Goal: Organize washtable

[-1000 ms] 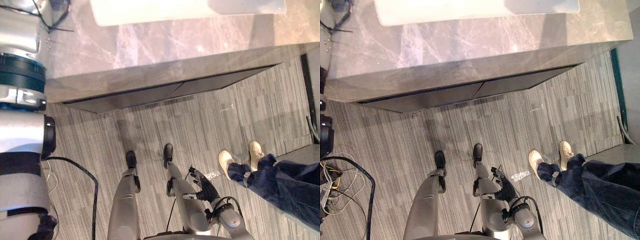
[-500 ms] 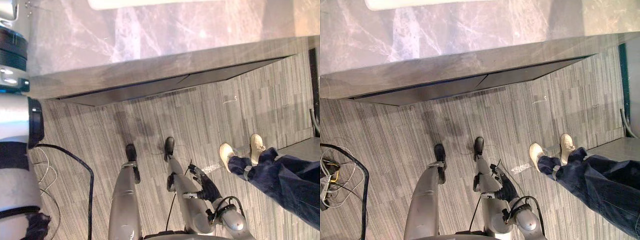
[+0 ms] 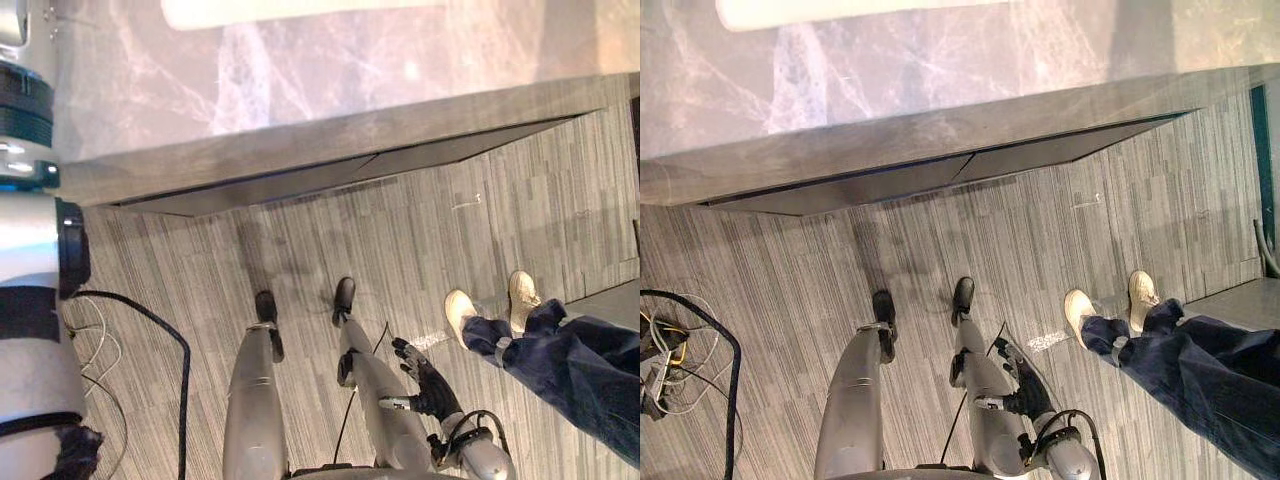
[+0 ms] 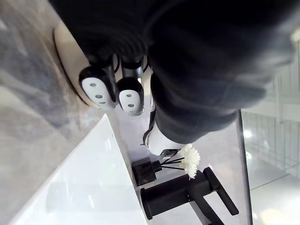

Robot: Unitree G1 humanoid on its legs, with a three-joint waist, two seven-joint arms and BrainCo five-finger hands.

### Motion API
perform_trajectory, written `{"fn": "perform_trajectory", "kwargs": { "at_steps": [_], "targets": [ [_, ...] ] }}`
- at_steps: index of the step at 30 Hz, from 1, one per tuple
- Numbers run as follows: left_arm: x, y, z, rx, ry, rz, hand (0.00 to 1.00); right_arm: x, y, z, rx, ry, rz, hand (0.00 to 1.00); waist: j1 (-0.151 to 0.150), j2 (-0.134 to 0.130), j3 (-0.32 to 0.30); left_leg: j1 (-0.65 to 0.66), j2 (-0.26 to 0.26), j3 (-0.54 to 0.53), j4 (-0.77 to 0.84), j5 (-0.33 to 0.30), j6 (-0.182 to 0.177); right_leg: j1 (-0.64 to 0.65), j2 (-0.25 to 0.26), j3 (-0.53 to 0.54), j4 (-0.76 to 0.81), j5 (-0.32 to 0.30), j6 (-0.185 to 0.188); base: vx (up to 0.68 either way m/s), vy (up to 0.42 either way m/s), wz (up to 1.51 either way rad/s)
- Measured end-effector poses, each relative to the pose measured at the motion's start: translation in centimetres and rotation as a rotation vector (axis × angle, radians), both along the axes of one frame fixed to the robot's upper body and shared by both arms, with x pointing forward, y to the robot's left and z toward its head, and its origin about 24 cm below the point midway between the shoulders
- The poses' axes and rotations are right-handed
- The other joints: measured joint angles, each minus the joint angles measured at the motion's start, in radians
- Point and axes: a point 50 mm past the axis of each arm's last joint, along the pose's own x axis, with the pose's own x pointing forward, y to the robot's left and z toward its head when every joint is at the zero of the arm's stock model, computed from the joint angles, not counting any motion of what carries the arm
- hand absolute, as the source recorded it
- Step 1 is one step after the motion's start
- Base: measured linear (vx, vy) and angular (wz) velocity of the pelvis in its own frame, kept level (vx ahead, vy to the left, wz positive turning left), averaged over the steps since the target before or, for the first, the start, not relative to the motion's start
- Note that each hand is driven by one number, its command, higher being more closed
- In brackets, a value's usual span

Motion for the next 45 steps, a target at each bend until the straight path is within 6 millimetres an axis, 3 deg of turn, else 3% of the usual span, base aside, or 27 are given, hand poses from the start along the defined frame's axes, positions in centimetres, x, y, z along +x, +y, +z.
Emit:
{"fn": "perform_trajectory", "kwargs": {
  "at_steps": [4,9,11,15,17,19,22,25,27,28,30,32,33,41,45],
  "targets": [
    [1.3,-1.1,-1.6,-0.01,0.046,-0.043,1.0,0.0,0.0,0.0,0.004,-0.001,-0.002,0.0,0.001,0.002,-0.024,0.013,0.005,0.0,-0.001,0.0,-0.001,0.01,0.005,0.003,0.0,0.004,0.005,0.01,-0.046,-0.02],
    [4.5,-2.8,-9.5,-0.001,0.231,-0.119,1.0,0.3,0.5,-0.2,0.022,0.008,-0.012,0.0,-0.011,0.006,-0.061,0.162,-0.009,0.003,-0.085,0.02,-0.019,0.118,-0.001,0.004,0.0,-0.001,0.009,0.03,-0.042,0.06],
    [4.8,-4.1,-13.3,0.028,0.297,-0.171,1.0,0.8,0.8,-0.8,0.03,0.026,-0.022,0.0,-0.021,0.007,-0.09,0.235,-0.049,-0.006,-0.162,0.057,-0.026,0.163,-0.028,-0.001,0.0,-0.037,0.012,0.05,-0.071,0.33],
    [4.4,-5.8,-19.8,0.042,0.419,-0.28,1.0,2.2,0.4,-1.9,0.007,0.057,-0.034,0.0,-0.025,0.062,-0.137,0.354,-0.093,-0.051,-0.304,0.128,-0.042,0.238,-0.049,-0.046,0.0,-0.063,0.005,0.04,-0.066,0.45],
    [3.2,-6.0,-23.4,0.046,0.488,-0.338,1.0,3.2,0.2,-1.8,0.011,0.044,-0.057,0.0,-0.016,0.083,-0.168,0.434,-0.107,-0.065,-0.382,0.161,-0.052,0.289,-0.049,-0.059,0.0,-0.081,0.003,0.03,-0.042,0.22],
    [2.1,-5.9,-25.7,0.028,0.531,-0.385,1.0,3.7,-0.2,-1.7,0.007,0.035,-0.072,0.0,-0.009,0.096,-0.201,0.48,-0.11,-0.076,-0.43,0.181,-0.056,0.318,-0.049,-0.071,0.0,-0.091,0.0,0.03,-0.037,0.18],
    [-0.2,-4.4,-29.1,-0.083,0.58,-0.414,1.0,4.1,-1.1,-1.7,0.01,0.034,-0.111,0.0,-0.006,0.108,-0.241,0.554,-0.11,-0.085,-0.484,0.196,-0.065,0.372,-0.046,-0.082,0.0,-0.107,0.002,0.04,-0.015,0.1],
    [-4.8,-2.4,-35.2,-0.321,0.674,-0.385,1.0,3.1,-2.6,-2.9,0.053,0.096,-0.22,0.0,0.007,0.119,-0.301,0.621,-0.111,-0.087,-0.514,0.197,-0.067,0.427,-0.046,-0.085,-0.001,-0.126,0.006,0.08,0.012,0.03],
    [-8.1,-2.5,-39.7,-0.466,0.79,-0.372,1.0,2.0,-3.6,-3.6,0.103,0.138,-0.313,0.0,0.021,0.12,-0.32,0.657,-0.116,-0.091,-0.531,0.197,-0.067,0.457,-0.049,-0.089,-0.001,-0.137,0.012,0.06,0.021,0.07],
    [-8.7,-2.5,-40.5,-0.494,0.816,-0.368,1.0,1.9,-3.7,-3.7,0.112,0.144,-0.321,0.0,0.022,0.12,-0.325,0.661,-0.116,-0.093,-0.533,0.197,-0.067,0.461,-0.049,-0.092,-0.001,-0.138,0.012,0.04,0.018,0.11],
    [-13.4,-2.7,-46.0,-0.665,1.029,-0.335,1.0,1.0,-3.6,-4.8,0.171,0.203,-0.375,0.0,0.021,0.118,-0.336,0.691,-0.121,-0.099,-0.539,0.195,-0.065,0.492,-0.05,-0.099,-0.001,-0.143,0.019,0.03,0.026,0.1],
    [-14.9,-3.0,-48.0,-0.729,1.107,-0.325,1.0,0.5,-3.5,-5.3,0.191,0.232,-0.398,0.0,0.022,0.119,-0.343,0.695,-0.122,-0.1,-0.539,0.195,-0.064,0.497,-0.055,-0.101,-0.001,-0.144,0.019,-0.01,0.038,0.05],
    [-16.0,-3.4,-49.6,-0.775,1.171,-0.314,0.0,-0.2,-3.6,-5.7,0.209,0.254,-0.419,0.0,0.021,0.121,-0.348,0.701,-0.122,-0.103,-0.54,0.195,-0.064,0.504,-0.059,-0.103,-0.001,-0.145,0.021,-0.01,0.038,0.05],
    [-21.7,-5.0,-57.8,-0.963,1.525,-0.148,0.0,-5.0,-3.7,-9.3,0.22,0.482,-0.481,0.0,0.018,0.127,-0.377,0.728,-0.123,-0.113,-0.56,0.188,-0.065,0.527,-0.063,-0.108,-0.005,-0.159,0.028,-0.03,0.013,0.01],
    [-23.8,-5.0,-60.2,-0.962,1.662,-0.036,0.0,-6.5,-3.6,-10.6,0.194,0.572,-0.505,0.0,0.016,0.126,-0.383,0.732,-0.125,-0.122,-0.574,0.19,-0.068,0.53,-0.061,-0.108,-0.004,-0.159,0.028,0.0,-0.001,-0.02]
  ]
}}
